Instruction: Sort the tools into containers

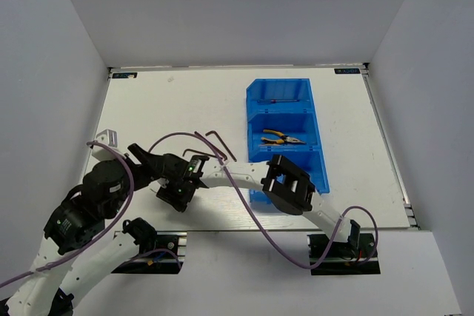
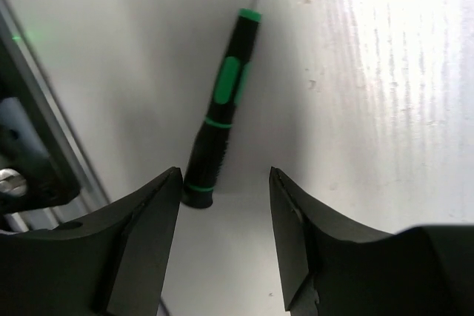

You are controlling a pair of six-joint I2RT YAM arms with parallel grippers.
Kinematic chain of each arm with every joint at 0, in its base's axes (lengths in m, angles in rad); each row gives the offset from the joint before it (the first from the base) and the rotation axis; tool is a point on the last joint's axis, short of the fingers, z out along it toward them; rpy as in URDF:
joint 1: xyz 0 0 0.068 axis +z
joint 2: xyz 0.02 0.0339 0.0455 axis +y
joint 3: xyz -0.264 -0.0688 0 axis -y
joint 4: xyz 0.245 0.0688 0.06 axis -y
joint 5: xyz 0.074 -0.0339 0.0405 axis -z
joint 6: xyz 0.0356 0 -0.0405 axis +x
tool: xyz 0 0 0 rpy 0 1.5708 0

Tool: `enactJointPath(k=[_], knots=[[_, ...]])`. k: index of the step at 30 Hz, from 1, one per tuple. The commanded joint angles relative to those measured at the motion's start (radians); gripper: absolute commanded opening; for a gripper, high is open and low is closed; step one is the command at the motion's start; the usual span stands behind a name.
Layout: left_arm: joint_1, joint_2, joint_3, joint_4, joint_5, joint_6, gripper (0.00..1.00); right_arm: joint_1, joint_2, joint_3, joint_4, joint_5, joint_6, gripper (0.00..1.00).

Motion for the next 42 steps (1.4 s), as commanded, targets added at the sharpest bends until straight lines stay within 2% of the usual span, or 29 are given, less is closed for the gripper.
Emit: enactJointPath(k=[1, 9, 12, 16, 17, 19, 20, 23, 26, 30, 31, 33, 34, 35, 37, 40, 42], knots=[[0.002, 0.017, 0.007, 0.039, 0.023, 0.025, 0.79, 0.006, 0.017, 0.028, 0.032, 0.070, -0.029, 0.57], [0.002, 0.006, 0.028, 0.083, 0.014, 0.044, 0.79, 0.026, 0.056, 0.003, 0.062, 0.088, -0.034, 0.56], [0.002, 0.006, 0.039, 0.094, 0.014, 0.044, 0.79, 0.029, 0.067, -0.028, 0.078, 0.116, -0.050, 0.49], [0.002, 0.026, 0.048, 0.132, 0.004, 0.053, 0.79, 0.027, 0.062, -0.095, 0.087, 0.235, -0.092, 0.36], [0.002, 0.026, 0.048, 0.151, 0.004, 0.064, 0.79, 0.030, 0.059, -0.147, 0.097, 0.260, -0.098, 0.28], [0.002, 0.039, 0.067, 0.151, -0.005, 0.064, 0.79, 0.023, 0.050, -0.187, 0.110, 0.346, -0.129, 0.20], [0.002, 0.055, 0.067, 0.161, -0.005, 0.064, 0.79, 0.023, 0.050, -0.231, 0.107, 0.361, -0.130, 0.13], [0.002, 0.086, 0.113, 0.171, -0.032, 0.087, 0.79, 0.000, 0.007, -0.291, 0.069, 0.377, -0.080, 0.00], [0.002, 0.095, 0.125, 0.189, -0.068, 0.096, 0.77, -0.092, -0.102, -0.350, 0.056, 0.226, -0.045, 0.00], [0.002, 0.095, 0.113, 0.221, -0.089, 0.096, 0.67, -0.224, -0.278, -0.296, -0.020, -0.099, -0.055, 0.00], [0.002, 0.095, 0.113, 0.221, -0.089, 0.096, 0.58, -0.282, -0.295, -0.279, -0.036, -0.140, -0.095, 0.00], [0.002, 0.095, 0.079, 0.231, -0.098, 0.075, 0.45, -0.321, -0.363, -0.233, -0.070, -0.254, -0.133, 0.00], [0.002, 0.095, 0.055, 0.231, -0.098, 0.052, 0.39, -0.374, -0.380, -0.229, -0.070, -0.279, -0.141, 0.00], [0.002, 0.106, 0.042, 0.231, -0.098, 0.039, 0.29, -0.391, -0.407, -0.220, -0.064, -0.299, -0.156, 0.00], [0.002, 0.118, 0.001, 0.231, -0.098, 0.004, 0.21, -0.457, -0.438, -0.193, -0.065, -0.306, -0.169, 0.00], [0.002, 0.167, -0.065, 0.269, -0.070, -0.008, 0.20, -0.526, -0.450, -0.132, -0.067, -0.200, -0.198, 0.00], [0.002, 0.203, -0.096, 0.302, -0.049, -0.008, 0.29, -0.610, -0.450, -0.097, -0.061, -0.188, -0.198, 0.00]])
